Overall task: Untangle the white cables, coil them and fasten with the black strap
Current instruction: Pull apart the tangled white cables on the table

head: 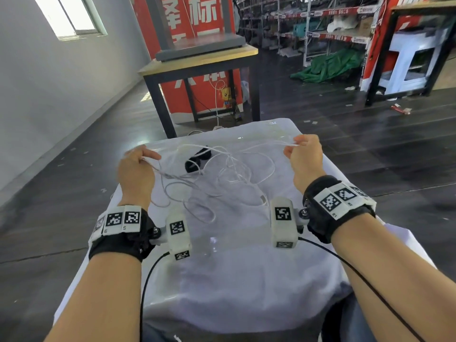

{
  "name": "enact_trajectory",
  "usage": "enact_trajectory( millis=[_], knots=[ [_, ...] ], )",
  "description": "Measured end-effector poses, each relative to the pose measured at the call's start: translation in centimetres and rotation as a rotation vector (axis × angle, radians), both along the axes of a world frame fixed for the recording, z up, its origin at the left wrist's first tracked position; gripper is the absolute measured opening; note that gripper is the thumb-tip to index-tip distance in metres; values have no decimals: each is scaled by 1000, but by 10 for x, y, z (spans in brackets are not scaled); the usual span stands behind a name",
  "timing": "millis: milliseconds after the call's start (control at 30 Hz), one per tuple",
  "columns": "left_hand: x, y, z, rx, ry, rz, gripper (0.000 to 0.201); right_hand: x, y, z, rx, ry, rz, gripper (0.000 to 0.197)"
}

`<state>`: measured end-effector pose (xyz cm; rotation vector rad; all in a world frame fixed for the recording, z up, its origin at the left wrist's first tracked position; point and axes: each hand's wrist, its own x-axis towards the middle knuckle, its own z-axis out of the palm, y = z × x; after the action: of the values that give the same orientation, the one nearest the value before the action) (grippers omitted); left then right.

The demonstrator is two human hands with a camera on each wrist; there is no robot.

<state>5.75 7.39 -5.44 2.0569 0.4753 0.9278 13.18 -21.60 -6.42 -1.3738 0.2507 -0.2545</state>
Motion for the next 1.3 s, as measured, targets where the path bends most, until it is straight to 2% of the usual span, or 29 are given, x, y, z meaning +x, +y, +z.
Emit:
enact_trajectory(
  millis=[167,300,333,433,500,567,633,667,733,800,900,967,1100,1200,1267,1300],
  knots=[
    [-9,-19,3,146,426,-149,54,2,10,-14,-412,59,213,33],
    [-5,-28,8,273,556,-139,51,-5,15,-11,-595,80,449,32],
    [-4,-30,10,316,603,-117,51,-7,15,-10,-657,97,453,31],
    [-3,-42,16,451,765,-32,57,-11,11,-6,-800,72,300,29],
    [-4,-52,20,535,712,-27,59,-14,9,-2,-854,64,330,28],
    [-3,-63,23,544,518,-180,50,-17,10,-3,-919,120,507,28],
    [0,-73,19,441,465,-418,44,-24,14,-5,-975,176,634,30],
    [3,-77,14,412,515,-526,43,-27,16,-6,-1029,178,654,32],
    [6,-85,1,476,702,-684,43,-30,19,-8,-1122,166,672,36],
    [7,-87,-6,587,824,-733,48,-31,20,-8,-1190,166,698,34],
    [6,-86,-7,635,869,-753,58,-27,20,-7,-1226,175,705,6],
    [4,-83,-5,675,928,-768,58,-22,19,-7,-1189,211,677,17],
    [3,-77,3,617,959,-732,40,-14,11,-4,-1043,184,571,15],
    [2,-75,11,607,1061,-707,36,-16,7,-1,-935,124,459,8],
    [1,-75,14,555,1044,-709,35,-18,7,1,-895,104,483,9],
    [1,-75,16,506,977,-692,36,-19,7,1,-878,109,535,13]
  ],
)
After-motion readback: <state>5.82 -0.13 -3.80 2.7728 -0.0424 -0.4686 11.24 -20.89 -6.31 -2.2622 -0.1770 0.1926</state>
